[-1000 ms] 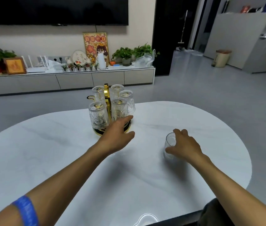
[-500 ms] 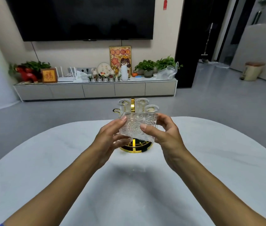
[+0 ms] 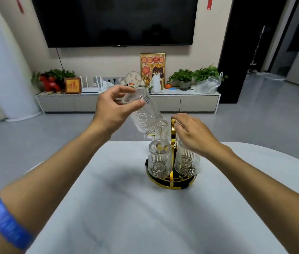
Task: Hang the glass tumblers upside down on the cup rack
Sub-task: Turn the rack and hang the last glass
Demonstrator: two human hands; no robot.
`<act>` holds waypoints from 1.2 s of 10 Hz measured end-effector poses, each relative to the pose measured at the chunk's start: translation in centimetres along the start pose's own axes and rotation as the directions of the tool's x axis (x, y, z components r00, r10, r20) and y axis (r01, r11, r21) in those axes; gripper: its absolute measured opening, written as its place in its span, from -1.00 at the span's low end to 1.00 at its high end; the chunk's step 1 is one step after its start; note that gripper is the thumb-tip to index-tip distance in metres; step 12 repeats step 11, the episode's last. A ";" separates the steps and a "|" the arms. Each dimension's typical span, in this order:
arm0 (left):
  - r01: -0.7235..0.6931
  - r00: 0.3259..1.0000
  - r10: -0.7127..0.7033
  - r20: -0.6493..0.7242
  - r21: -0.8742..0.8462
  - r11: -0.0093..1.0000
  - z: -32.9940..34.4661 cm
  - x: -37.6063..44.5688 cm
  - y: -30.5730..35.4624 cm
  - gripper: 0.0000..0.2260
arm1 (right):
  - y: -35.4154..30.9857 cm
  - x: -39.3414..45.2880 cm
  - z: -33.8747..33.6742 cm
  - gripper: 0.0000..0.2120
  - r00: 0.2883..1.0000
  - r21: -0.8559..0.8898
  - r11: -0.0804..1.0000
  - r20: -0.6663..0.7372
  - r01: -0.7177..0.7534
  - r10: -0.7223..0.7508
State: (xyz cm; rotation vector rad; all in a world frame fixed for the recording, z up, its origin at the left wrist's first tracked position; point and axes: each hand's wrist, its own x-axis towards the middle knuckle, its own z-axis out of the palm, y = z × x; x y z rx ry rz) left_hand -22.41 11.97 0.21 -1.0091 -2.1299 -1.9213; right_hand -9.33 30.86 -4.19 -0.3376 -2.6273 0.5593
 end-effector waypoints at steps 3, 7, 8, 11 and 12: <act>-0.079 0.978 -0.011 0.209 0.417 0.906 3.2 1.8 -3.9 -0.60 | 1.0 1.3 1.4 -0.63 0.999 -0.224 0.974 0.024 0.041 -0.036; -0.046 0.951 -0.134 0.279 0.556 0.830 5.2 1.1 -9.3 -0.66 | 1.4 1.4 1.4 -0.44 0.999 -0.199 0.980 0.043 0.021 -0.012; -0.033 0.950 -0.140 0.280 0.534 0.845 5.3 1.0 -10.3 -0.70 | 1.5 1.3 1.6 -0.43 0.999 -0.200 0.980 0.043 0.021 -0.013; 0.098 0.945 -0.208 0.254 0.385 0.918 4.9 0.1 -8.0 -0.64 | 0.3 0.1 -0.4 -0.42 0.993 0.175 0.978 0.027 -0.116 0.113; 0.098 0.945 -0.208 0.254 0.385 0.918 4.9 0.1 -8.0 -0.64 | 0.3 0.1 -0.4 -0.42 0.993 0.175 0.978 0.027 -0.116 0.113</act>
